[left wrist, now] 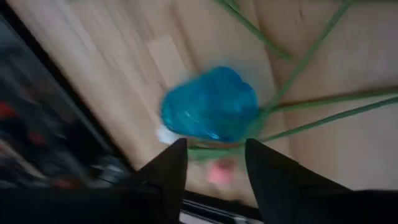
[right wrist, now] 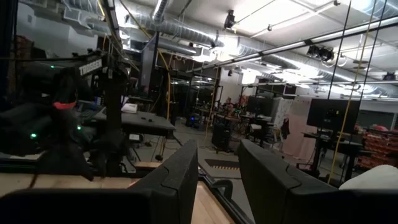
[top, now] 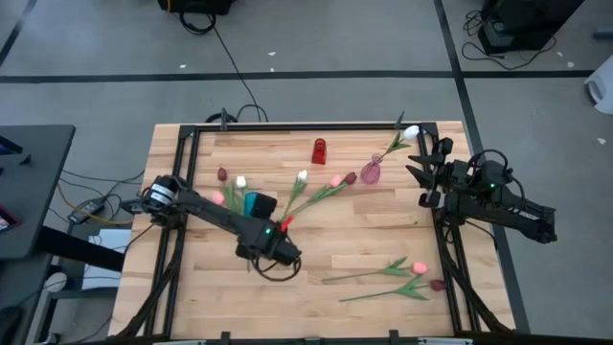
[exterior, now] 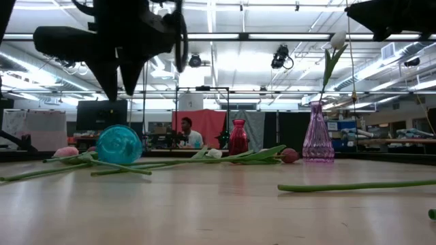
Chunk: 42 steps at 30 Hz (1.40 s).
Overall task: Sort flowers into vase by color
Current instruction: Adjust the blue vase
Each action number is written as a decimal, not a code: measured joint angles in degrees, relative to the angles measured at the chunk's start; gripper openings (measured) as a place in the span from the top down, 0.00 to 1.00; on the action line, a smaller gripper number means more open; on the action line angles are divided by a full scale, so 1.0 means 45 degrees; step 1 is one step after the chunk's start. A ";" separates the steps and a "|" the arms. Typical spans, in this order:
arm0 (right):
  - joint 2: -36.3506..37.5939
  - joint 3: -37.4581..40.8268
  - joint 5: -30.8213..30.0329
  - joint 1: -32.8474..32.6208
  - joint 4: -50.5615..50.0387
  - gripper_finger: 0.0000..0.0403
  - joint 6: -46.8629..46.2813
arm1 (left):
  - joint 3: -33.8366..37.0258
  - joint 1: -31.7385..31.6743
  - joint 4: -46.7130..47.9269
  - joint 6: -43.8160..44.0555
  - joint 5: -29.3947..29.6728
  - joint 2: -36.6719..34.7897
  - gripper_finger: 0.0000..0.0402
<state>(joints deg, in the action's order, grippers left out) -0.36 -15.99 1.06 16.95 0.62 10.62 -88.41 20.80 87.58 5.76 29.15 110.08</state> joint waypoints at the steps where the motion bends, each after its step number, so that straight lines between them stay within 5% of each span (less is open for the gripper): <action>1: 0.0000 0.0000 0.0000 0.0000 0.0000 0.68 0.0021 | 0.0089 0.0068 -0.0068 -0.0737 0.0291 -0.0004 0.54; 8: -0.0039 0.0000 -0.0024 0.0004 -0.0159 0.68 0.0097 | 0.1345 -0.0545 -0.0587 -0.7385 0.0604 -0.0005 0.36; 14: -0.0044 0.0000 -0.0019 0.0005 -0.0565 0.68 -0.0762 | 0.2889 -0.1828 -0.0486 -0.9894 0.1696 0.0000 0.28; 18: -0.0053 0.0000 -0.0015 0.0000 -0.0938 0.68 -0.1227 | 0.2873 -0.2458 -0.0511 -0.9849 0.3049 0.0000 0.28; 23: -0.0053 0.0000 0.0208 0.0000 -0.1229 0.68 -0.1676 | 0.1255 -0.3019 0.0476 -0.8868 0.2947 -0.0024 0.28; 31: -0.0053 0.0000 0.0593 0.0000 -0.1198 0.68 -0.1711 | -0.3017 -0.4132 0.0480 -0.8218 -0.0181 -0.1493 0.28; 36: -0.0053 0.0000 0.0613 0.0000 -0.1209 0.68 -0.1698 | -0.2593 -0.4397 0.0526 -0.7794 -0.2428 -0.2335 0.28; 42: -0.0058 0.0000 0.0740 0.0000 -0.1264 0.68 -0.1699 | -0.1547 -0.3962 -0.0184 -0.3827 -0.3460 -0.2042 0.28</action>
<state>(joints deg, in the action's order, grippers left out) -0.62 -15.99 4.39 16.95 -5.07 2.98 -95.37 2.97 86.75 -11.46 13.58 100.89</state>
